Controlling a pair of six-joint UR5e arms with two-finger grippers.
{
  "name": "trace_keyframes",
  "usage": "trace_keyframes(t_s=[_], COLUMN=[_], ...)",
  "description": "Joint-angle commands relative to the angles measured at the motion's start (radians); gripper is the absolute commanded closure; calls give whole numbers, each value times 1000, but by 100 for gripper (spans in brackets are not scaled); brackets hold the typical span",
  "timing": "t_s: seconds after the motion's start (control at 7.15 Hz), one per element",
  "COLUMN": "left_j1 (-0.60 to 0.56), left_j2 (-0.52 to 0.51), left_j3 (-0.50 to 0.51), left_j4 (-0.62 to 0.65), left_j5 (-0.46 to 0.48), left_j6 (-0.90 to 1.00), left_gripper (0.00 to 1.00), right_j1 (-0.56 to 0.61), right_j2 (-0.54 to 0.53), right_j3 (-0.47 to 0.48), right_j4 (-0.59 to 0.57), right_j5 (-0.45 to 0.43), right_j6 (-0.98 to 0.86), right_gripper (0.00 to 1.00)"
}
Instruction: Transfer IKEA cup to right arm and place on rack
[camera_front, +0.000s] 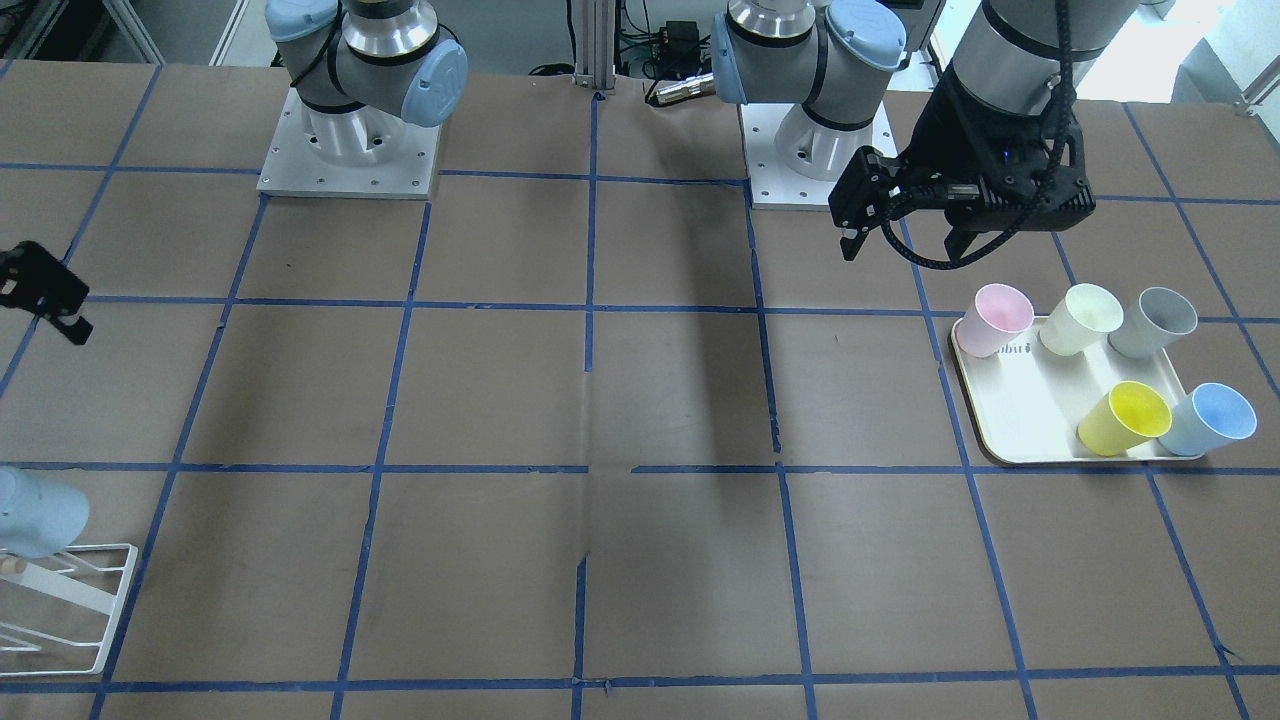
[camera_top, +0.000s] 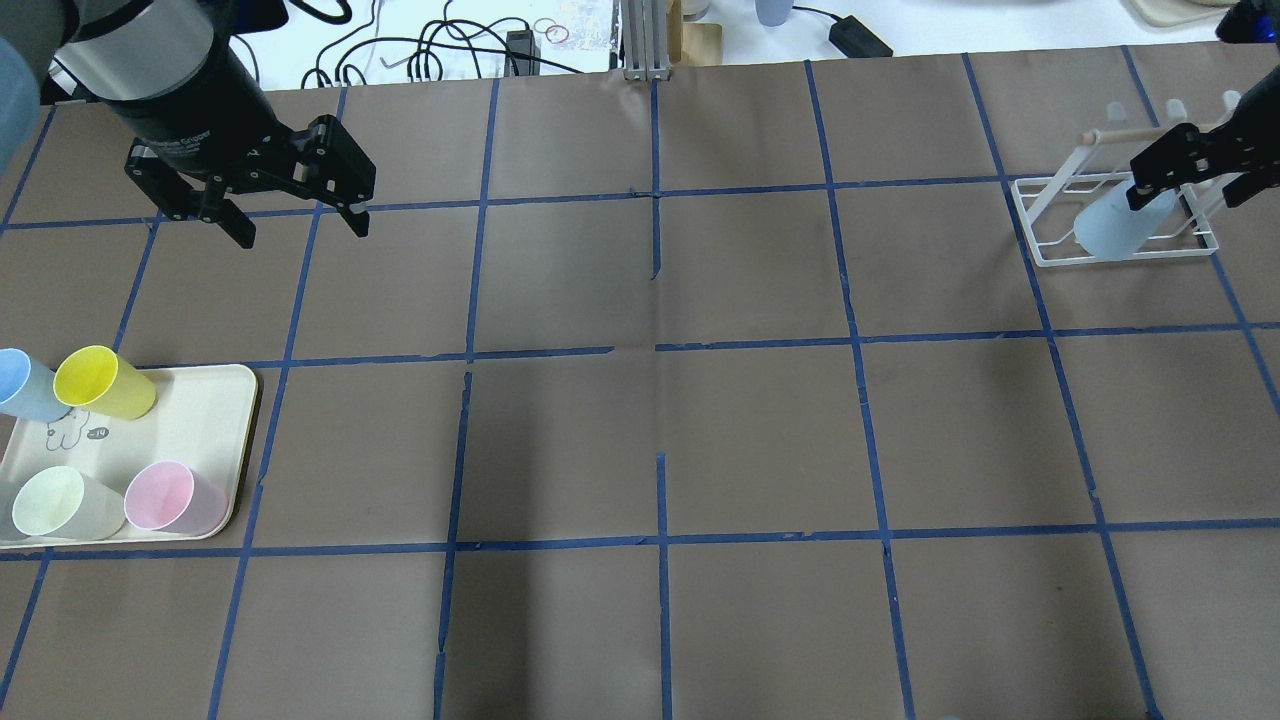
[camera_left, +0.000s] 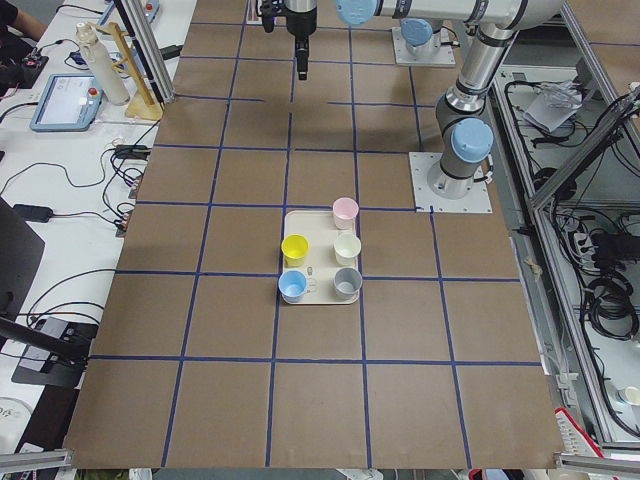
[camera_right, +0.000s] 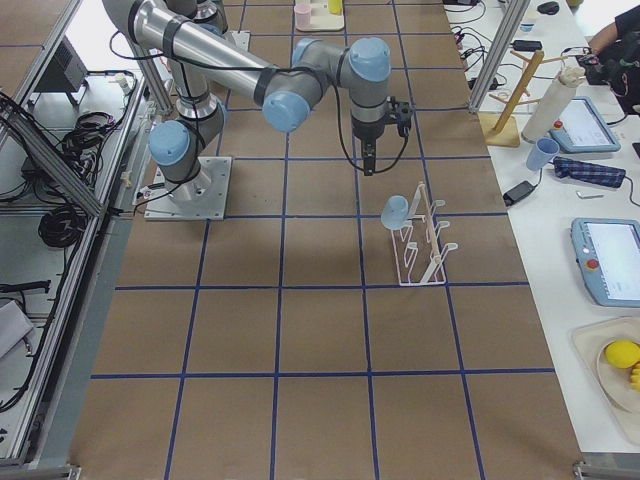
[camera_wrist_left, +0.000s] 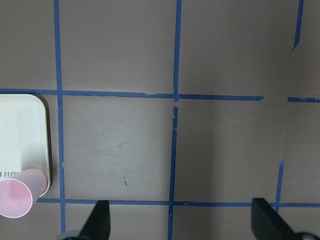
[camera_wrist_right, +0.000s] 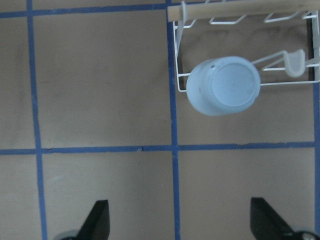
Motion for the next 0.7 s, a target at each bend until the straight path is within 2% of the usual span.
trace_keyframes(t_s=[0.0,0.28,0.56], left_j1=[0,0,0], left_j2=[3,3,3], left_j3=[-6,-4,-4], left_j4=[-1,-1,0], left_j5=[1,-1,-3], left_j6=[0,-1,-3], left_gripper=[0,0,0], right_j1=[105,257,336], right_j2=[-101,-118,-158], right_j3=[7,6,1], right_j4=[132,165,200], right_j5=[-43,-51,-64], right_j6=[120,232,243], right_gripper=[0,0,0])
